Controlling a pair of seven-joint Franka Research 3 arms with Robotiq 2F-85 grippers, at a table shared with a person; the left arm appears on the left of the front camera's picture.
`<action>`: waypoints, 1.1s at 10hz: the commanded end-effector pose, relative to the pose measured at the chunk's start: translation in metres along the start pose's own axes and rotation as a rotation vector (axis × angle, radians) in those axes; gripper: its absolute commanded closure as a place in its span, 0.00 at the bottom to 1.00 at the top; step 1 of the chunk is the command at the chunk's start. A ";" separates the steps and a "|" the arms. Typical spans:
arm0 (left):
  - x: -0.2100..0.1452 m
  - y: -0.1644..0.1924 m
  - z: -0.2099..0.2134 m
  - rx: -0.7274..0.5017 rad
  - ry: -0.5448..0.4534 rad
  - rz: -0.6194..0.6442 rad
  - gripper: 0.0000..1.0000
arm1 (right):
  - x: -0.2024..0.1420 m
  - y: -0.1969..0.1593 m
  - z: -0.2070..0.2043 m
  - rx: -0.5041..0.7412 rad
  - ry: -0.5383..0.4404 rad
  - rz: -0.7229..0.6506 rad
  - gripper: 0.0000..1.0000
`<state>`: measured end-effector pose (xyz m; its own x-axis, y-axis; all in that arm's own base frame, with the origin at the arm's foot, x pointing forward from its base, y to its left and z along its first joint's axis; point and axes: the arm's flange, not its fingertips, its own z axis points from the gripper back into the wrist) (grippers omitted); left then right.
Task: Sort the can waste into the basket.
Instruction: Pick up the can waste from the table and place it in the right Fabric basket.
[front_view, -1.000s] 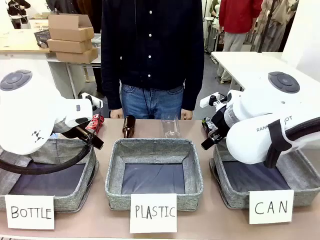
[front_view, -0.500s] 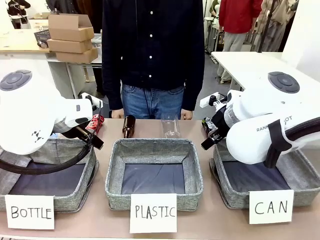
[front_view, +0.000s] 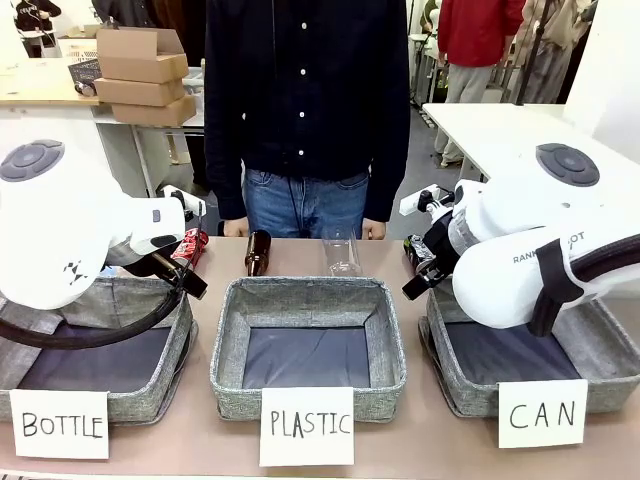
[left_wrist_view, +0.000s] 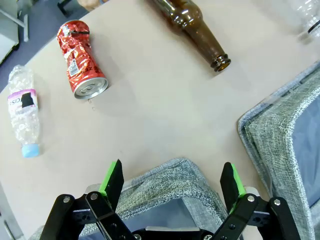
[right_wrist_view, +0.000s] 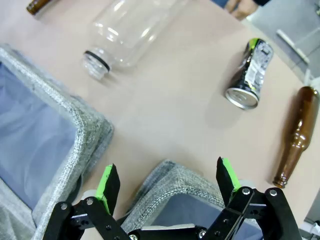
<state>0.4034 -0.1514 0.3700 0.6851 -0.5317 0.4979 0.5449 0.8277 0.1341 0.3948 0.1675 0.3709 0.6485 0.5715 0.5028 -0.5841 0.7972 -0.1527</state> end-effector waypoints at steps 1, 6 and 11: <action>0.000 0.000 0.000 0.000 0.000 0.000 0.00 | 0.000 0.000 0.000 0.000 0.000 0.000 0.00; -0.040 -0.064 0.196 -0.175 0.000 -0.089 0.00 | -0.014 0.022 0.160 0.102 0.088 -0.023 0.00; -0.012 -0.034 0.208 -0.457 -0.122 -0.006 0.00 | -0.013 -0.003 0.189 0.288 -0.014 -0.351 0.00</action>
<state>0.2735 -0.1603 0.5468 0.6324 -0.5559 0.5395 0.6935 0.7165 -0.0746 0.2995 0.1401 0.5174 0.7612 0.4406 0.4759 -0.5254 0.8492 0.0540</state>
